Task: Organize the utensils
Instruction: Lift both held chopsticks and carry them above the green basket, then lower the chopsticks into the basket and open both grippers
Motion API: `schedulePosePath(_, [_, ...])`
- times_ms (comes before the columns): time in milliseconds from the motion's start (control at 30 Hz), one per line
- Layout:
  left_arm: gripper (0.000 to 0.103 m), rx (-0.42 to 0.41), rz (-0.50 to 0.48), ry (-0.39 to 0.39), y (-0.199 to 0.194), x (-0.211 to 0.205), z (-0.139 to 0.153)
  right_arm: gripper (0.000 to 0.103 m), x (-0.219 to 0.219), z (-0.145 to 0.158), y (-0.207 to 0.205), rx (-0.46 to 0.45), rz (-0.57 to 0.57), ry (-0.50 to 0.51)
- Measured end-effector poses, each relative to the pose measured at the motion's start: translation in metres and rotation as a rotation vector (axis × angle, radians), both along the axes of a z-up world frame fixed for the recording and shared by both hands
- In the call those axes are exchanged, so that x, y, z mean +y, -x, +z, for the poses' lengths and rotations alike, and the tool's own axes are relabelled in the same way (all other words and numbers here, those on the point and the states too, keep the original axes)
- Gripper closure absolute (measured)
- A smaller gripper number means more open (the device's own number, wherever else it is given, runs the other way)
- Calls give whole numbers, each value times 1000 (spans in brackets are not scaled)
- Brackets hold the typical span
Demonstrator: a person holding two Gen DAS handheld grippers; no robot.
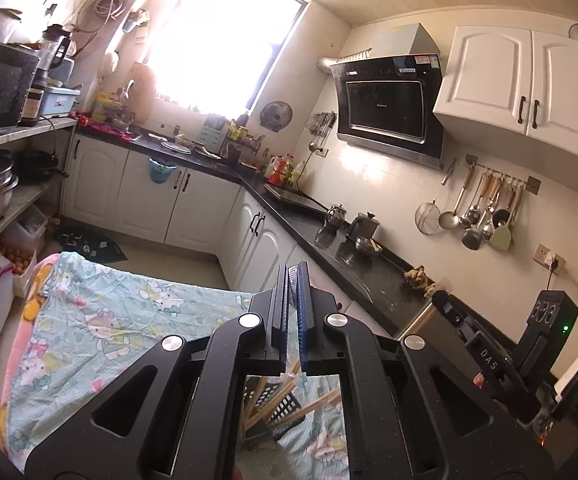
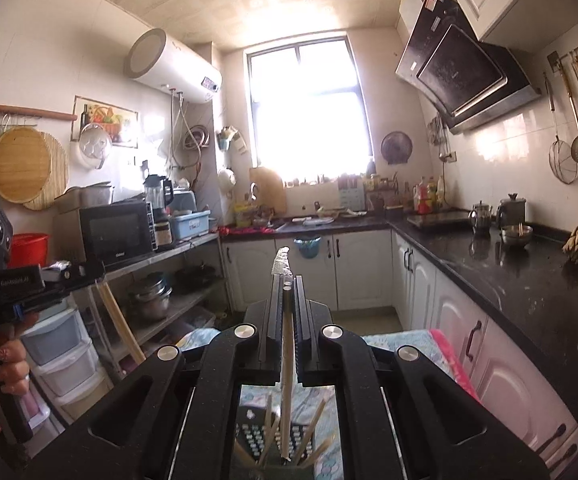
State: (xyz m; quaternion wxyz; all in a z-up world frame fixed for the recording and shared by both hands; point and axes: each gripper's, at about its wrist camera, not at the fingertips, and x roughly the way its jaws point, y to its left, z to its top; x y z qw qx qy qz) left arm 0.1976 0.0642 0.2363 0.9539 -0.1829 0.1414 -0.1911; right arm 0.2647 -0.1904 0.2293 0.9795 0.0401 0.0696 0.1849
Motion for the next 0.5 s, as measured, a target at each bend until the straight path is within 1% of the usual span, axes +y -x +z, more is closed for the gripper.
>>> schedulePosePath(200, [101,23,14,7,-14,0,-16,98,4,-4,-12,-20,-3,-5])
schedulePosePath(500, [101,56,-3,-9,-26,-8,-48,98,21,-34,-22,-28,8,34])
